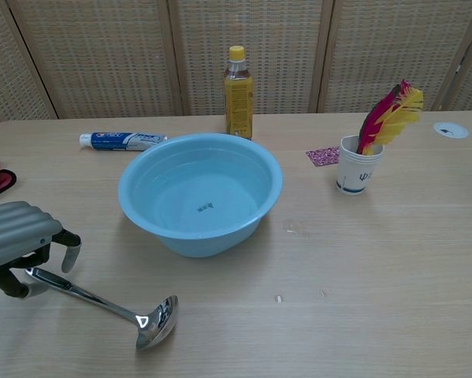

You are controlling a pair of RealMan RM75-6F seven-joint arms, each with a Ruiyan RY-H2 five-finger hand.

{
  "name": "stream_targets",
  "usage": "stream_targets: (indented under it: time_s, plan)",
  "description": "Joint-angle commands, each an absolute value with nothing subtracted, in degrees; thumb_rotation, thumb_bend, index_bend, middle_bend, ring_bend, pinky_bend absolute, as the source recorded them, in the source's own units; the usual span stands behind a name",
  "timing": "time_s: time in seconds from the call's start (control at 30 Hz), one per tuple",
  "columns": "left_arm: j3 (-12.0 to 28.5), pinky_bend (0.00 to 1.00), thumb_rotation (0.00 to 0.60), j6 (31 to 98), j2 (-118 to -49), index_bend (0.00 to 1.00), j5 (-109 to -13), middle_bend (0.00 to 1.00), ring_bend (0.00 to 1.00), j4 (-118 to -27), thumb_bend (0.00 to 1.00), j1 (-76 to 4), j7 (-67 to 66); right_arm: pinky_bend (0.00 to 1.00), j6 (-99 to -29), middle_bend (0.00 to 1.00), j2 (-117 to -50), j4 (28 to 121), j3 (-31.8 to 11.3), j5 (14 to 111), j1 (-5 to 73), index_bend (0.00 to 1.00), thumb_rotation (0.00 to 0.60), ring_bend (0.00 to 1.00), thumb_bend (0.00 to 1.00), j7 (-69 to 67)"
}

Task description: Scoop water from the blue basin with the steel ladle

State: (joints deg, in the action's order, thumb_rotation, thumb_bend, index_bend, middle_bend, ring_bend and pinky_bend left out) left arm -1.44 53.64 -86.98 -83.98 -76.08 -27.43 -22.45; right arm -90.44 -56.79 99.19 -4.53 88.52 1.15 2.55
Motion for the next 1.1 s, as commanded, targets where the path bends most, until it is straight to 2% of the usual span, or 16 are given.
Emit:
stream_targets:
  time_s: [0.03,1.1]
  plan:
    - [-1.6,1.0,0.6,53.5,-87.3,0.47,-83.5,0.97,0.92,-76.0,0.36,-27.5,-23.0,0.0,-90.4,0.0,-56.7,99.1,-4.5,88.5,1.2,0.0,0.6,0.0,0.0,2.4]
    - [-2.4,1.0,0.6,54.5,-93.2,0.47,-81.1,0.97,0.92,-71.7,0.39,-27.9,-26.8,0.0,-90.1,0.0,-56.5,98.9,-4.4,88.5,1.3,0.0,0.6,0.0,0.0,0.9]
